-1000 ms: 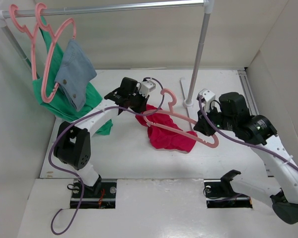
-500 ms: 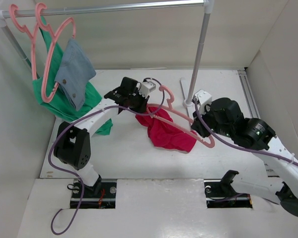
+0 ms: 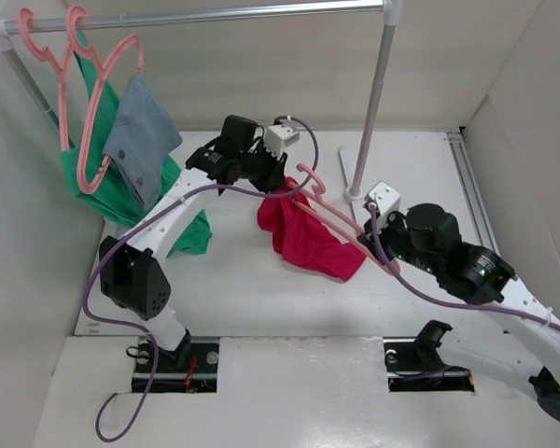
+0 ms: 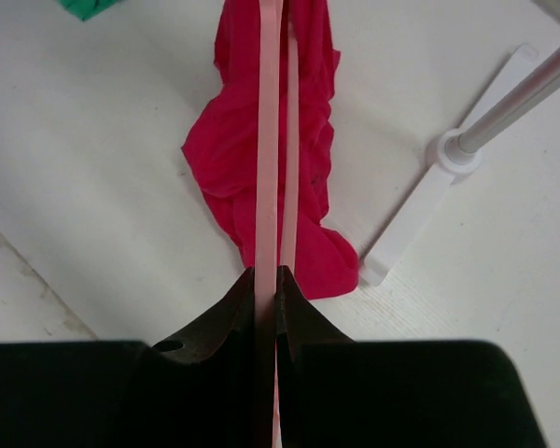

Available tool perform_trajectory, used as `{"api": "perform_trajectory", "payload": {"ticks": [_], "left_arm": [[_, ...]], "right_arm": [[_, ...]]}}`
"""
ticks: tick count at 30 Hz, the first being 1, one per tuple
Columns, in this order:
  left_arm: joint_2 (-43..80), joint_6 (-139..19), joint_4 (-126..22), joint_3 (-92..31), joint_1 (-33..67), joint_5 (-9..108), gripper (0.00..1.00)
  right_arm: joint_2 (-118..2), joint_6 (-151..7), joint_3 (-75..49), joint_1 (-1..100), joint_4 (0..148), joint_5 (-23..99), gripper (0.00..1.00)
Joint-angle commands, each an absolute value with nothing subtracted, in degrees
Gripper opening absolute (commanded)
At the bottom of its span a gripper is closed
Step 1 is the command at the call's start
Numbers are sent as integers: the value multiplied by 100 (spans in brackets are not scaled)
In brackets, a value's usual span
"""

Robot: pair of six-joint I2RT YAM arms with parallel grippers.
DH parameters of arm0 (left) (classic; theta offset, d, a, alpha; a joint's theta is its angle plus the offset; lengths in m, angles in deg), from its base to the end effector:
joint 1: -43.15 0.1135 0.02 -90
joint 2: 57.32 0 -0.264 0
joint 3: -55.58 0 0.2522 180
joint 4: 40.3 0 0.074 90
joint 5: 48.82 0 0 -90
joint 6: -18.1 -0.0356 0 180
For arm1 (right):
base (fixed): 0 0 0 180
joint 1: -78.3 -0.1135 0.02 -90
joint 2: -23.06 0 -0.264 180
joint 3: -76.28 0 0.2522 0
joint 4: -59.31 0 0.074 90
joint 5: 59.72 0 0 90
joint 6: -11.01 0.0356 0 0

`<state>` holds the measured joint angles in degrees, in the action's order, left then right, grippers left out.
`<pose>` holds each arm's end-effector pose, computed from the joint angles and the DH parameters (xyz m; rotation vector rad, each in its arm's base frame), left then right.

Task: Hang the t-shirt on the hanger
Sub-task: Place tshirt on hanger

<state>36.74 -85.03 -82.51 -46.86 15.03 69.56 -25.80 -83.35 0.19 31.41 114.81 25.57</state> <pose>0.3234 -0.1920 0.3550 1.0239 1.9008 -0.6853 0.1163 0.1199 0.3759 -0.8546 1.9001 0.3716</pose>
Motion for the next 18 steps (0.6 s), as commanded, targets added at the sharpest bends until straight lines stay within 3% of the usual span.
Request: {"api": "perform_trajectory", "payload": {"ticks": [1, 12, 18], "left_arm": [[3567, -8719, -8570, -5327, 1432, 7466, 0], [3752, -9824, -9457, -6979, 1238, 7423, 0], [3752, -10152, -9906, -7349, 1115, 8108, 0]], "right_arm": [[-2099, -8724, 396, 3461, 9956, 3272, 0], [-2027, -9068, 1022, 5052, 9039, 6172, 0], [-2079, -9016, 1452, 5956, 8285, 7263, 0]]}}
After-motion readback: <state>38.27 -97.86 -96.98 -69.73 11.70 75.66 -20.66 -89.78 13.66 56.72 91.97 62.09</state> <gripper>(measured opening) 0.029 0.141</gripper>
